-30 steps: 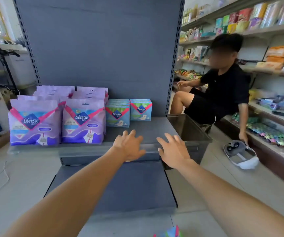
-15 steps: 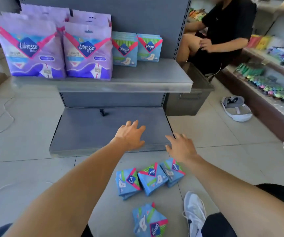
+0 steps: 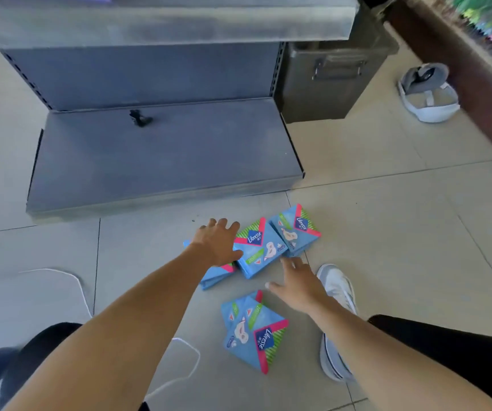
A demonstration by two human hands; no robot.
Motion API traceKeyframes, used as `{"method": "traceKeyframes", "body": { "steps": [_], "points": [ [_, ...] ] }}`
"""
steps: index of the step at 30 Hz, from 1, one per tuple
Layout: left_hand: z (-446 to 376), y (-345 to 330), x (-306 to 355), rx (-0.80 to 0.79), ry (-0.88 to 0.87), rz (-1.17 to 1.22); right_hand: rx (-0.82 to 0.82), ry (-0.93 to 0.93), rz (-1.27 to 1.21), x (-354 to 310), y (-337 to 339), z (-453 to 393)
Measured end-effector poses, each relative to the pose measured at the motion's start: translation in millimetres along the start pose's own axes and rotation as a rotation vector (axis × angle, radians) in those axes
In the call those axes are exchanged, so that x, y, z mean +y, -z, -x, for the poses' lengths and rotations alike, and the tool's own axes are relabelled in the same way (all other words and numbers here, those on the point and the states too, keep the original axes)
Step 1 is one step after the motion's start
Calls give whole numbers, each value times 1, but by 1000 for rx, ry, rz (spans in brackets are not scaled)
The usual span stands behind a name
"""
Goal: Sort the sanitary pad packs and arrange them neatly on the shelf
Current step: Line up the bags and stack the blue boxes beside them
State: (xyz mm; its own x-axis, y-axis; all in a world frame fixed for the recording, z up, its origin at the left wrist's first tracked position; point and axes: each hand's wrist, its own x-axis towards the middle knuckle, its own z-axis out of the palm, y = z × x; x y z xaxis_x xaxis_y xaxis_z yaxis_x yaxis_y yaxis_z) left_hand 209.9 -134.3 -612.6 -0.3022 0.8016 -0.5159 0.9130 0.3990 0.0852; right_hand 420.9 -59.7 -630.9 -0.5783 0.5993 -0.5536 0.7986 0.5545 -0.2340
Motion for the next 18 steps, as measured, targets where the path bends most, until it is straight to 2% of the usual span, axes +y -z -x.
{"method": "traceKeyframes", "body": {
  "steps": [6, 12, 18],
  "points": [
    [-31, -34, 30, 24, -20, 94, -101, -22, 27, 11, -47, 14],
    [-50, -41, 41, 32, 77, 160, -26, -22, -14, 14, -53, 13],
    [-48, -29, 40, 98, 153, 324, -3, -63, -23, 21, -48, 18]
  ]
}}
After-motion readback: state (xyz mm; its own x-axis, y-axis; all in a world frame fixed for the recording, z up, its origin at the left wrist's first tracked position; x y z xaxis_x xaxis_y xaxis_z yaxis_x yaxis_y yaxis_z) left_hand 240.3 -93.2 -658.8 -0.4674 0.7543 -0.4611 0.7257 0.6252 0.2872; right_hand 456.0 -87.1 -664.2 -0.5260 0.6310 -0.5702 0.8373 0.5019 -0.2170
